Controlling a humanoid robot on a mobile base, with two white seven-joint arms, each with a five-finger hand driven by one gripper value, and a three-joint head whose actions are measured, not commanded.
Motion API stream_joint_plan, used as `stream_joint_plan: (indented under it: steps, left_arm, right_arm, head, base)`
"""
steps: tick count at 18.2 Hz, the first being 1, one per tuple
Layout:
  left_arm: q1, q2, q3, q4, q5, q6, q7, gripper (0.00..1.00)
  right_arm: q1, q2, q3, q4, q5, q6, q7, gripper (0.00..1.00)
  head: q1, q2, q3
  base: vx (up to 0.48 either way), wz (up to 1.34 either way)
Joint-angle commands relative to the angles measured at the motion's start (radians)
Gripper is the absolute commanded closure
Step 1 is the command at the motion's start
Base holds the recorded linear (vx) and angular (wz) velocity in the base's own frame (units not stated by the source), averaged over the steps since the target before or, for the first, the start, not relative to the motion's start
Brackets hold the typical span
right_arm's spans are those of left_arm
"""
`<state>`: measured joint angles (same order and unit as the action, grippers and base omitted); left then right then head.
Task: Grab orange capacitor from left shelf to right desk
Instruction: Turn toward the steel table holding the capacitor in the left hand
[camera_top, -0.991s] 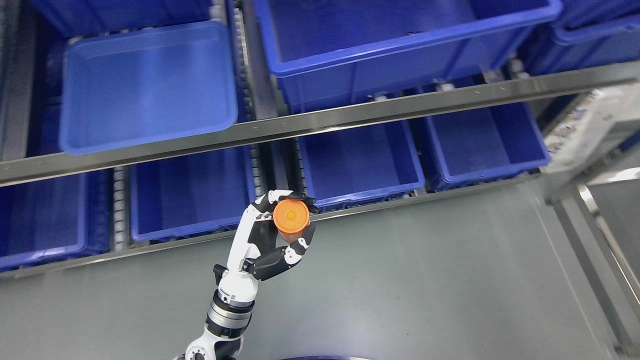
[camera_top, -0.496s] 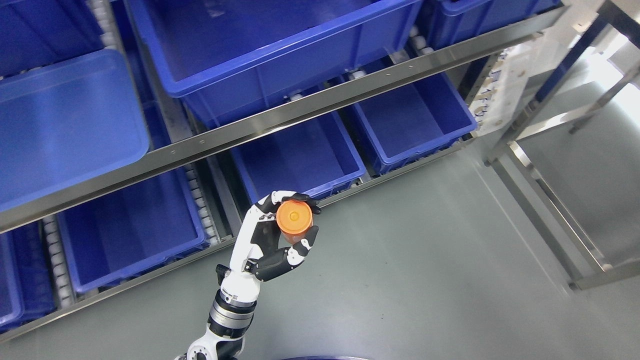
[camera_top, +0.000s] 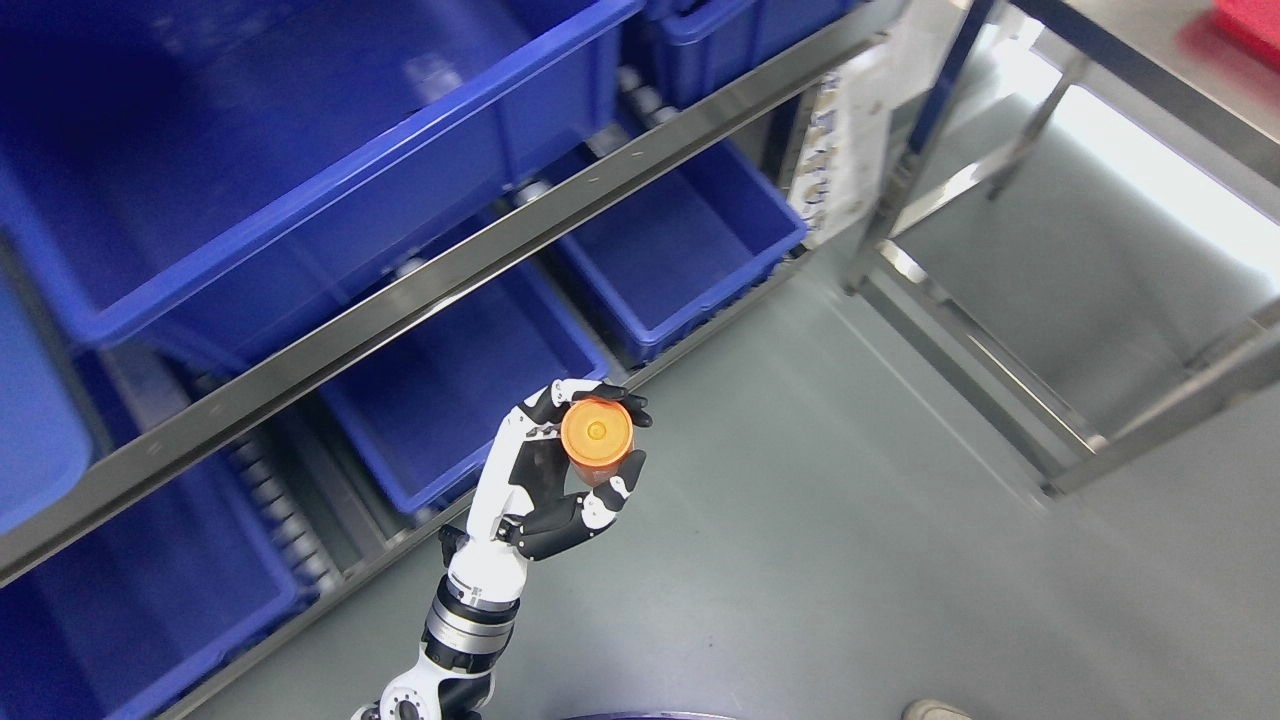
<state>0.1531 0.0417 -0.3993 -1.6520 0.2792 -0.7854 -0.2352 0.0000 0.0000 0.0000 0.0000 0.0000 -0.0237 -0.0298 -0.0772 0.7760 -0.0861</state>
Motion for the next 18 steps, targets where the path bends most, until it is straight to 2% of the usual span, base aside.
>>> stream_joint_plan:
  steps: [1,9,18]
  left_arm:
    - [-0.017,0.0,-0.018,0.008,0.0,0.0,0.001,0.98]
    - [-0.018,-0.003,-0.076,0.009,-0.002,0.0,0.001,0.98]
    - [-0.055,-0.003,-0.11,0.009,-0.002,0.0,0.001,0.98]
  right_arm:
    - [0.02,-0.017,-0.012,-0.017,0.003,0.001,0.001,0.0]
    - [0.02,-0.017,-0.012,-0.017,0.003,0.001,0.001,0.0]
    - [0.02,-0.017,-0.012,-0.017,0.003,0.001,0.001,0.0]
  head:
    - [0.0,0.0,0.0]
    - [0.0,0.0,0.0]
    - [0.0,0.0,0.0]
  base:
    - [0.153,-0.58]
    - [0.171,-0.52]
    - [0.214,-0.26]
